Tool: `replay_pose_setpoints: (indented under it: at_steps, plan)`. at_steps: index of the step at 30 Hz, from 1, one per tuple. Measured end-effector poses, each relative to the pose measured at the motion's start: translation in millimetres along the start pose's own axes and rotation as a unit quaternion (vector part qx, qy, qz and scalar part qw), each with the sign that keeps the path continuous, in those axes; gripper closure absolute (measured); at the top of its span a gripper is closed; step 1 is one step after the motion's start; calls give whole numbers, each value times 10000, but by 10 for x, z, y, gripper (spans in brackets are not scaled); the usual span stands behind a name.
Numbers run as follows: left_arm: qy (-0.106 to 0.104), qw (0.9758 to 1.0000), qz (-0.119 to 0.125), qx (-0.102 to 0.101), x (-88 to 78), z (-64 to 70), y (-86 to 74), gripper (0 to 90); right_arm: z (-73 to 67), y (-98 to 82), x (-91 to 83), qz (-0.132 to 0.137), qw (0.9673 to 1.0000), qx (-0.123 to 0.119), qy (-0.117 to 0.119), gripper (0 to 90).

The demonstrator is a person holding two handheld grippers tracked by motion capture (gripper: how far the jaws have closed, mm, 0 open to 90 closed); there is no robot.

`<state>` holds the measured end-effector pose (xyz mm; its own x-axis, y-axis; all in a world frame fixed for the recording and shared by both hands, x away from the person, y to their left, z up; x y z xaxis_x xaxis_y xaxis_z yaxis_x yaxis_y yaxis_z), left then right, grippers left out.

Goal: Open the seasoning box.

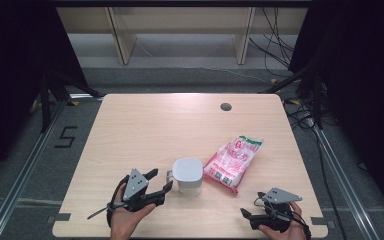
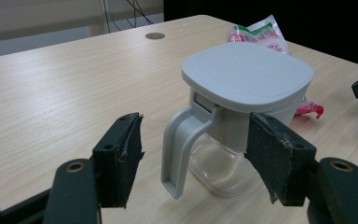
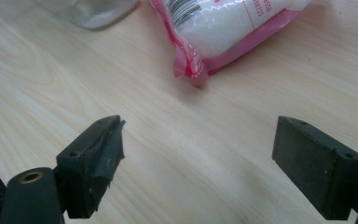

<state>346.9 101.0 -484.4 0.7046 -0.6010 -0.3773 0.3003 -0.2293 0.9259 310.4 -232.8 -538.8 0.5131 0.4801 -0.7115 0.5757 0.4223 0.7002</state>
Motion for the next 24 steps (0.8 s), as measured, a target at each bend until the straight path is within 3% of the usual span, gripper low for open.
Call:
replay_pose_setpoints:
  at_steps: [1, 2, 3, 4, 5, 6, 7, 8, 10, 11, 12, 13, 14, 15, 17, 24]
  plan:
    - [4, 9998, -42, 201, -18, -25, 18, 368, 6, 7, 5, 37, 10000, -32, -1, 163]
    - [-41, 10000, 0, -11, -15, 1, 21, 376, -4, 5, 2, 8, 10000, 12, 17, 162]
    - [3, 9998, -39, 188, -24, -34, 44, 376, 8, 12, -2, 29, 9999, -94, -42, 162]
    - [3, 9998, -39, 188, -24, -34, 44, 385, 8, 12, -2, 29, 9999, -94, -42, 162]
    - [20, 9994, -54, 353, -28, -55, 62, 385, 5, 12, -1, 27, 10000, -89, -37, 162]
    - [-36, 9999, -1, 119, -26, -8, 76, 417, 3, 9, 5, 51, 9999, -111, -42, 163]
    - [-36, 9999, -1, 119, -26, -8, 76, 435, 3, 9, 5, 51, 9999, -111, -42, 163]
    - [-36, 9994, 7, 332, -33, -23, 96, 467, -7, 6, 6, 20, 9999, -95, 24, 165]
    - [-99, 9997, 61, 209, -39, 15, 112, 483, -5, 9, 9, 28, 9999, -149, 53, 166]
    - [-134, 9996, 134, 225, -34, 20, 126, 520, -4, 10, 12, -1, 9998, -189, 112, 166]
    - [-101, 9991, 104, 407, -37, 6, 136, 590, -8, 12, 3, -31, 9999, -107, 53, 167]
    - [-107, 9991, 144, 392, -31, 22, 146, 590, -8, 12, 3, -31, 9999, -107, 53, 167]
    - [-106, 9990, 223, 367, -28, 34, 158, 641, -21, 16, 14, -35, 9999, -129, 87, 168]
    - [-154, 9986, 310, 402, -26, 43, 196, 720, -18, 20, 11, 51, 9999, -127, -38, 175]
    - [-199, 9982, 390, 401, -15, 44, 218, 774, -17, 17, 6, 29, 9999, -121, -36, 175]
    - [-91, 9979, 388, 519, 126, 6, 306, 861, -25, 24, 7, 40, 9999, -122, -15, 174]
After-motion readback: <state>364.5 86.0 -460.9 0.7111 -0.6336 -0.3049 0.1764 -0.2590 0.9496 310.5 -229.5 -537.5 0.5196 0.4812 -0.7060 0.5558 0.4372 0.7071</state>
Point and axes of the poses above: each handheld gripper's, and its own axes: x roughly forward along the jaws, y roughly out of its top, z roughly to its right, the point moved 6 cm from there along x, roughly forward along the jaws, and after that the axes turned 3 degrees about -z, right-handed, at the moved point
